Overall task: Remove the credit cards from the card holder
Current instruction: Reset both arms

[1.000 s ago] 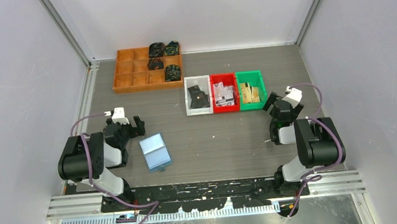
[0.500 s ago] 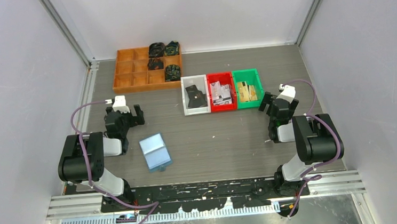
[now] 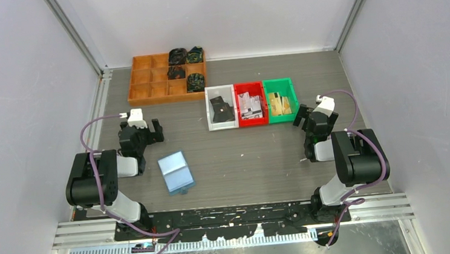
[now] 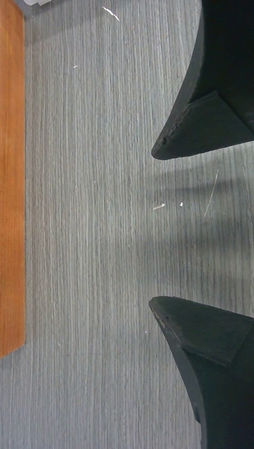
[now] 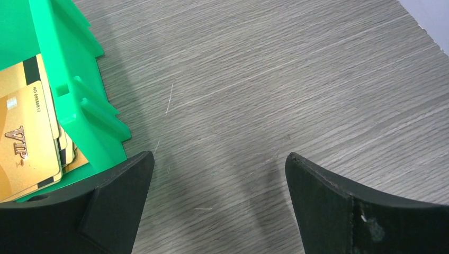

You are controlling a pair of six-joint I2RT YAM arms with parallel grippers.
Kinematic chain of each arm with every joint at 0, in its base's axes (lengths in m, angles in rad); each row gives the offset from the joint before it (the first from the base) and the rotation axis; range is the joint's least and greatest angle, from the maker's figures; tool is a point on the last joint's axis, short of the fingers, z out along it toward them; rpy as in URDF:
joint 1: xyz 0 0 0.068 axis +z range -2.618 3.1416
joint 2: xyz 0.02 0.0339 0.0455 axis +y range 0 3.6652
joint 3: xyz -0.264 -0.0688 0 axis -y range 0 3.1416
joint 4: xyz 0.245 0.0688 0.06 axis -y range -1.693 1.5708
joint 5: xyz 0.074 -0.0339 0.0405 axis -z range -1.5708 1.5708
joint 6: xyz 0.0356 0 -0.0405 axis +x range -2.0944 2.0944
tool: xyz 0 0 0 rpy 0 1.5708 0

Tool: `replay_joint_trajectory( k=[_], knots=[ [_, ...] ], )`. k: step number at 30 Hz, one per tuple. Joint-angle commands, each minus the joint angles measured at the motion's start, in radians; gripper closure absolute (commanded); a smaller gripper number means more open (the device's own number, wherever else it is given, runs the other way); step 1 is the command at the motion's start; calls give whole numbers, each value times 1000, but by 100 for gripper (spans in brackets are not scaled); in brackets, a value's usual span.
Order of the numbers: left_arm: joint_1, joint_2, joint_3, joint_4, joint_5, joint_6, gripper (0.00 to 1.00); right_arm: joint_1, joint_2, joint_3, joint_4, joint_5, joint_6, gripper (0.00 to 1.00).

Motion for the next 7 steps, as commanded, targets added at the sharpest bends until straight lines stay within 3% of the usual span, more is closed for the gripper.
replay_joint_trajectory(
  k=[1,7],
  knots=[
    [-2,-27,4,35,-19,20,0,6,-9,20,60,-23,-11,1],
    [-2,-27,4,37,-18,20,0,4,-12,16,64,-22,-10,1]
  ],
)
